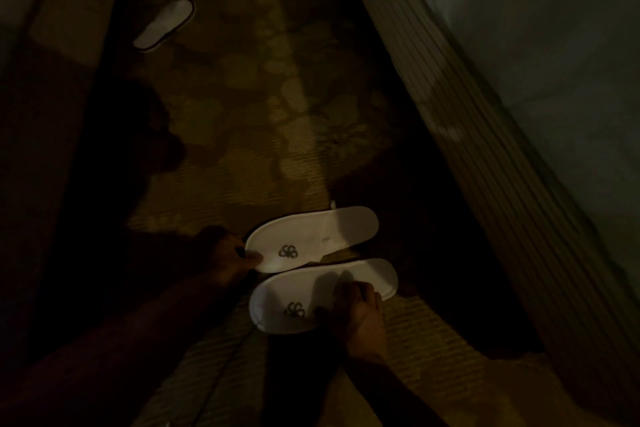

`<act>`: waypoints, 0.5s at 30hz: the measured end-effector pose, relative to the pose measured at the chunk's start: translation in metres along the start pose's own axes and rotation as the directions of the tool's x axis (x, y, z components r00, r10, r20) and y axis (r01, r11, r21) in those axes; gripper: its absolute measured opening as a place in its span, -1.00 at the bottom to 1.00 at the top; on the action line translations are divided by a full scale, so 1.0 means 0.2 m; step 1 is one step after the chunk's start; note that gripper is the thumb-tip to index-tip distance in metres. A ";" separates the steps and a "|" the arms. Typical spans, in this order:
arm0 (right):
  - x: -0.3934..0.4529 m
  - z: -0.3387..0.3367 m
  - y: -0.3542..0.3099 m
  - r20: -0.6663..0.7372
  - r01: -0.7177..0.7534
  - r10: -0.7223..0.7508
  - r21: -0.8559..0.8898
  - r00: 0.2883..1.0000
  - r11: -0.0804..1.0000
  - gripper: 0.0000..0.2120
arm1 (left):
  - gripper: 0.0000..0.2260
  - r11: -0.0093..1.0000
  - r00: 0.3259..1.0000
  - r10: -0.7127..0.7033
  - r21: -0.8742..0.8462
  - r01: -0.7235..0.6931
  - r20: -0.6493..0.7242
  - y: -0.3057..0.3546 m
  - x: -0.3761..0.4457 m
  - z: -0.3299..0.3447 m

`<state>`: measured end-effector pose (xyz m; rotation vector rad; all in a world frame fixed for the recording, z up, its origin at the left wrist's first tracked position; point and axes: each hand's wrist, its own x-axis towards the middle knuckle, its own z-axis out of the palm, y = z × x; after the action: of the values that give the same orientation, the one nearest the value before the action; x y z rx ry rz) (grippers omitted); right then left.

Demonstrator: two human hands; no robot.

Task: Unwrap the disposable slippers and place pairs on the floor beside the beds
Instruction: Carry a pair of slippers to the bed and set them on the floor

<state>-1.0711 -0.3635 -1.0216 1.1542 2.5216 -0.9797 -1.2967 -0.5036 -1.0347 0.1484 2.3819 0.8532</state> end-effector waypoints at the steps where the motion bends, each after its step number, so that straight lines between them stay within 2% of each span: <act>1: 0.00 -0.01 0.01 0.004 -0.014 0.014 0.015 1.000 1.000 -0.21 | -0.69 1.000 1.000 -0.006 0.012 0.006 -0.013 0.01 -0.01 0.01; 3: -0.02 -0.07 0.01 -0.011 -0.021 0.021 -0.007 1.000 1.000 -0.23 | -0.63 1.000 0.995 -0.028 -0.012 0.027 -0.093 0.07 -0.04 0.02; 5: -0.07 -0.14 0.02 -0.073 0.029 -0.033 -0.050 0.997 0.998 -0.32 | -0.54 0.999 0.990 0.014 -0.034 -0.019 -0.138 0.16 -0.10 -0.01; 7: -0.17 -0.31 -0.02 -0.087 0.027 -0.031 -0.048 0.996 0.999 -0.39 | -0.47 0.991 0.994 0.093 0.102 -0.088 -0.051 0.26 -0.23 -0.09; 9: -0.31 -0.56 -0.10 -0.072 0.029 -0.034 -0.080 0.997 0.996 -0.39 | -0.42 0.972 0.995 0.104 0.209 -0.104 0.012 0.40 -0.46 -0.20; 12: -0.54 -0.93 -0.25 -0.079 0.072 -0.081 -0.114 0.994 0.991 -0.43 | -0.37 0.978 0.983 0.155 0.122 -0.167 0.099 0.73 -0.91 -0.34; 15: -0.88 -1.33 -0.37 -0.027 0.104 -0.112 -0.213 0.993 0.972 -0.45 | -0.32 0.982 0.983 0.129 0.118 -0.145 0.132 1.01 -1.33 -0.52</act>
<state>-0.9830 -0.3337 -0.7078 0.9926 2.6665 -0.6965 -1.1577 -0.4796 -0.7144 0.4099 2.3291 0.7313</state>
